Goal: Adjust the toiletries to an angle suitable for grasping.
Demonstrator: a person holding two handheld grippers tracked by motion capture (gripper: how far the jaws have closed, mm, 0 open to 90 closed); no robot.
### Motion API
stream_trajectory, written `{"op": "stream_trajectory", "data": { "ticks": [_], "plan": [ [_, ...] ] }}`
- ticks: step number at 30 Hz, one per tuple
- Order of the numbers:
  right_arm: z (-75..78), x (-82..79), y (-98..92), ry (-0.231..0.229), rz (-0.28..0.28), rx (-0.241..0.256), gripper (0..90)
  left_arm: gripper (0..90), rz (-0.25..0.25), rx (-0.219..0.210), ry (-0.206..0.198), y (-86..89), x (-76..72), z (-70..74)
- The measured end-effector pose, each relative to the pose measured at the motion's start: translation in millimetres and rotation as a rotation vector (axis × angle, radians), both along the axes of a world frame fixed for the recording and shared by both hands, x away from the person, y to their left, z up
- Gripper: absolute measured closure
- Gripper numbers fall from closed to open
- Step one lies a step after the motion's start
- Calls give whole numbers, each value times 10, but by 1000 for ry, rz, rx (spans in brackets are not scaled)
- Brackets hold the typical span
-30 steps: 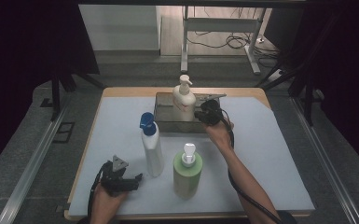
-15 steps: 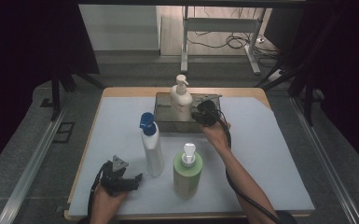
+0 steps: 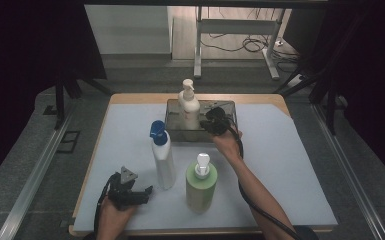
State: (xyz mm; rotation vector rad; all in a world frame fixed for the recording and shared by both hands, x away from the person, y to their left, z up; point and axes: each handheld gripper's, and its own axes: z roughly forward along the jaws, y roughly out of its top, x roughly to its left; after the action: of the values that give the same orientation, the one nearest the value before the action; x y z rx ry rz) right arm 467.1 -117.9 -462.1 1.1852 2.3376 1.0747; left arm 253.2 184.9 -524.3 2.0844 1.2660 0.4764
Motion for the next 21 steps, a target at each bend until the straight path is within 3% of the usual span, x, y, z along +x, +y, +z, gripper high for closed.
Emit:
{"op": "stream_trajectory", "data": {
  "ticks": [21],
  "plan": [
    [-29, 15, 220, 10, 47, 2, 888, 123, 0, -1, 1, 0, -1, 0]
  ]
}}
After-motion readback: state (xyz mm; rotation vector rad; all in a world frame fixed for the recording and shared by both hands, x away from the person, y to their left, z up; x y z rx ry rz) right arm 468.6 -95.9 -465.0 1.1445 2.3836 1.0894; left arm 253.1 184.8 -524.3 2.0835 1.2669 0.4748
